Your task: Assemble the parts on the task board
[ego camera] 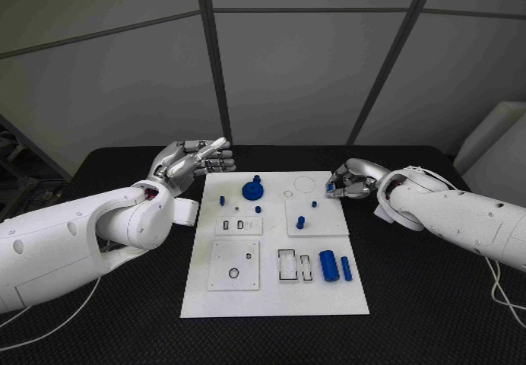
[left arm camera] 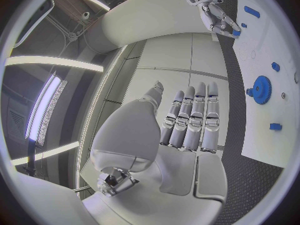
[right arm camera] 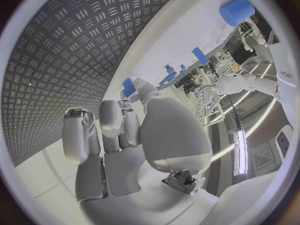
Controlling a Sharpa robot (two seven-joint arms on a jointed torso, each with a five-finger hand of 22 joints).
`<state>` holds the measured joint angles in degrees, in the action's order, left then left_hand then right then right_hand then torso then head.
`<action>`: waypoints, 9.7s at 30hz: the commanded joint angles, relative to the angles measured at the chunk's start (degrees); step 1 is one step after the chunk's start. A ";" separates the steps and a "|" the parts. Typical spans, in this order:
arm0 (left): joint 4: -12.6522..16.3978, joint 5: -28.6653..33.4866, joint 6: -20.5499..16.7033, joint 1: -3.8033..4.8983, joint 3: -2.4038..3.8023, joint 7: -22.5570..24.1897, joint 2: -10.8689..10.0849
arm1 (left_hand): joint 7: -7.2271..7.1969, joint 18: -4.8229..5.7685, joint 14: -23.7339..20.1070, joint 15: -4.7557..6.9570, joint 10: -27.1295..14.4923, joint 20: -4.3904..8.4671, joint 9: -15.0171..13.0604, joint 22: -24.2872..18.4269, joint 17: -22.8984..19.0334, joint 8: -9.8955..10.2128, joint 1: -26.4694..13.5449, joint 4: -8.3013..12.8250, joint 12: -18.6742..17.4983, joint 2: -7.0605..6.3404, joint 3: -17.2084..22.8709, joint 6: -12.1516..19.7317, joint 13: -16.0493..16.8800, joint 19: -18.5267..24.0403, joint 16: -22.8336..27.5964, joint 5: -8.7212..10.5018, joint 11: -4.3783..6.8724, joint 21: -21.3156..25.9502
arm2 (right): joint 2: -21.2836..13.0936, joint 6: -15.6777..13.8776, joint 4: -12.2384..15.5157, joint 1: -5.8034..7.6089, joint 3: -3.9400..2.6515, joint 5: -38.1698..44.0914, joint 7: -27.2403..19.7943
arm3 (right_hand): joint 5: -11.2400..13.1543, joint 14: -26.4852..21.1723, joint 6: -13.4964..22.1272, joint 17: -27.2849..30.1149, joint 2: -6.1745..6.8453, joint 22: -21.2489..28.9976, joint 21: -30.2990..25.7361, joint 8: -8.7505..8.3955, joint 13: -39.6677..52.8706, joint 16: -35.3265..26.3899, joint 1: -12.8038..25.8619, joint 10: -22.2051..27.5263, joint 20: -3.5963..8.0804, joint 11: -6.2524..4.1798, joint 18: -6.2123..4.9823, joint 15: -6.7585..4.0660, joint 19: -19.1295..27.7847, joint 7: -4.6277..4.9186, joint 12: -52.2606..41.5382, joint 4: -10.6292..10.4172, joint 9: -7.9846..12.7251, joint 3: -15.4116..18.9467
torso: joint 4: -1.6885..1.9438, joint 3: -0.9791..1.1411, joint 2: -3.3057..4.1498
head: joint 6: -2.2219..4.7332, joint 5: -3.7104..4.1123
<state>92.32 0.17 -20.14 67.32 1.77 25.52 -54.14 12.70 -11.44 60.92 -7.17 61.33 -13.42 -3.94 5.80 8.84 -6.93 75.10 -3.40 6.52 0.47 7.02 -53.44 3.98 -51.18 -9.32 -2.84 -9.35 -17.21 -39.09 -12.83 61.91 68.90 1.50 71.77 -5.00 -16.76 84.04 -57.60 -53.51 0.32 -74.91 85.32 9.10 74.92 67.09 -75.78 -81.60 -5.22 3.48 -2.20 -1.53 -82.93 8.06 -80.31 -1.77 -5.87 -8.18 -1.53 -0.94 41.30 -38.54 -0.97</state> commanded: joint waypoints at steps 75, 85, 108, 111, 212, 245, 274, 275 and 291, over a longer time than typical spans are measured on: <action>-0.20 -0.20 0.75 0.08 0.04 0.06 0.44 | 0.49 0.98 0.23 -0.11 -0.17 -0.16 0.09 -0.14 0.15 0.47 0.11 0.07 -0.43 0.60 -0.47 0.06 -0.09 -0.32 0.47 0.11 -0.47 0.45 | 14.31 1.58 15.98 -0.05 2.47 14.27 17.32 | 1.51 0.27 0.64 -0.10 -0.99 -6.42 0.31 -1.06 3.62 0.37 -1.37 0.49 -0.02 -0.27 0.16 0.35 -0.41 0.20 0.49 0.80 0.25 -2.97 | -0.27 -0.20 -0.47 | -2.08 -3.39; -0.19 -0.20 0.88 0.08 0.04 0.01 0.62 | 0.49 0.98 0.23 -0.11 -0.17 -0.16 0.09 -0.14 0.15 0.47 0.11 0.07 -0.43 0.60 -0.47 0.06 -0.09 -0.32 0.47 0.11 -0.47 0.45 | 14.99 1.26 15.58 -0.85 2.71 15.10 17.05 | 1.47 0.27 0.66 -0.10 -0.89 -6.42 0.31 -1.09 3.65 0.38 -1.31 0.48 -0.04 -0.24 0.16 0.36 -0.41 0.22 0.46 0.81 0.26 -2.99 | -0.21 -0.22 -0.49 | -2.21 -3.51; -0.39 -0.20 1.05 0.08 0.04 -0.12 0.77 | 0.54 0.98 0.22 -0.13 -0.23 -0.17 0.10 -0.17 0.16 0.53 0.11 0.09 -0.50 0.61 -0.53 0.11 -0.10 -0.32 0.52 0.11 -0.51 0.48 | 15.15 -0.55 15.46 -1.28 2.75 15.40 16.40 | 1.45 0.27 0.66 -0.08 -0.83 -6.40 0.30 -1.11 3.75 0.37 -1.27 0.41 -0.05 -0.23 0.16 0.37 -0.40 0.23 0.38 0.81 0.26 -3.01 | -0.26 -0.23 -0.52 | -2.19 -3.61; -0.40 -0.20 1.05 0.08 0.04 -0.13 0.78 | 0.54 0.98 0.22 -0.13 -0.23 -0.17 0.10 -0.17 0.16 0.53 0.11 0.09 -0.50 0.61 -0.53 0.11 -0.10 -0.32 0.52 0.11 -0.51 0.48 | 15.15 -0.19 15.30 -1.29 2.75 15.39 16.48 | 1.46 0.27 0.66 -0.10 -0.77 -6.42 0.31 -1.12 3.74 0.38 -1.23 0.42 -0.06 -0.22 0.16 0.38 -0.41 0.24 0.39 0.81 0.26 -3.02 | -0.29 -0.23 -0.50 | -2.22 -3.66; -9.59 -27.62 16.54 3.09 0.10 -25.67 0.95 | -6.86 6.63 26.82 9.58 14.37 10.16 -4.04 53.31 74.44 -5.00 -3.65 -1.40 26.28 -1.20 -8.92 -8.86 22.08 -30.61 -75.67 -0.26 8.09 -53.23 | -5.05 -1.43 29.40 1.06 0.01 -9.89 -1.89 | 1.79 -0.07 3.64 0.20 2.76 -1.19 -3.21 -0.55 -1.56 0.63 -1.69 5.33 -0.93 0.69 -1.10 1.20 3.74 1.17 5.18 0.97 -0.39 -1.37 | -0.10 -0.33 -1.60 | -2.14 -3.13; -15.83 -50.82 34.09 14.04 -9.28 -61.22 15.80 | -8.33 8.01 28.49 10.57 8.98 10.84 -20.67 65.68 79.64 -19.80 -11.23 -11.55 57.54 3.29 -20.16 -2.11 53.78 -32.22 -79.44 0.15 9.11 -62.25 | -7.17 -10.61 18.26 3.46 -3.87 -28.21 -5.01 | -1.71 -21.91 1.55 31.30 5.86 46.51 -51.19 0.49 -57.29 -43.28 -2.55 20.16 -5.36 2.74 -8.15 5.33 37.98 1.83 59.52 -0.68 -0.24 -10.00 | 0.11 0.17 -3.52 | -4.00 -3.67; -19.53 -51.75 34.95 13.94 -11.69 -60.66 21.42 | -8.14 8.00 28.39 10.39 8.15 10.69 -24.48 65.94 79.38 -21.95 -8.51 -11.19 56.98 5.15 -20.66 0.50 53.32 -31.97 -79.17 0.09 8.92 -62.36 | -5.50 -11.71 18.09 3.46 -3.86 -28.71 -5.07 | -1.72 -22.65 2.41 38.53 6.52 57.49 -67.27 -3.81 -70.54 -60.93 -1.88 19.84 -8.47 5.08 -8.26 8.51 35.82 3.89 68.09 -0.14 0.67 -10.28 | 0.04 0.19 -3.44 | -5.13 -3.68; -19.66 -51.75 35.04 13.92 -11.69 -60.61 21.62 | -8.14 7.94 28.38 10.38 8.15 10.69 -24.51 65.63 79.38 -21.96 -8.49 -11.18 56.98 5.16 -20.65 0.51 53.32 -31.85 -79.16 0.09 8.91 -62.18 | -5.45 -11.70 18.10 3.46 -3.86 -28.71 -5.02 | -1.73 -22.65 2.47 38.60 6.53 57.64 -67.47 -3.87 -70.66 -61.07 -1.87 19.92 -8.50 5.16 -8.26 8.55 35.74 3.96 68.13 -0.12 0.68 -10.24 | 0.04 0.19 -3.46 | -5.18 -3.67; -21.43 -51.76 36.12 13.83 -11.69 -60.32 23.52 | -8.14 8.03 28.39 10.36 8.20 10.65 -25.50 66.20 79.40 -22.50 -7.49 -10.54 57.14 5.94 -19.88 0.96 53.53 -31.97 -79.16 0.08 8.90 -62.50 | -5.14 -11.79 18.31 3.46 -3.86 -28.70 -4.61 | -1.84 -22.63 2.71 38.84 6.49 58.18 -68.17 -4.10 -71.00 -61.52 -1.86 20.22 -8.60 5.38 -8.25 8.70 35.49 4.28 68.28 -0.06 0.72 -10.12 | 0.09 0.21 -3.47 | -5.54 -3.36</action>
<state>71.03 -51.14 14.86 81.09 -9.93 -35.15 -30.69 4.50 -11.38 84.05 2.87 69.82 -2.67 -29.39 71.94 74.92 -29.12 67.11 -14.14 63.84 6.20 -12.89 -52.81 57.44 -83.21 -88.75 -2.85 -0.44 -79.56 -44.28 -24.05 80.07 72.22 -2.31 43.29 -9.46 -18.48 61.52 -54.93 -14.75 6.39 -16.80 17.38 5.10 3.98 5.84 -77.58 -61.42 -13.91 8.51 -9.81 6.87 -47.01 12.00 -12.34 -2.05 -5.21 -18.28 -1.48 -0.74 37.83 -44.01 -4.33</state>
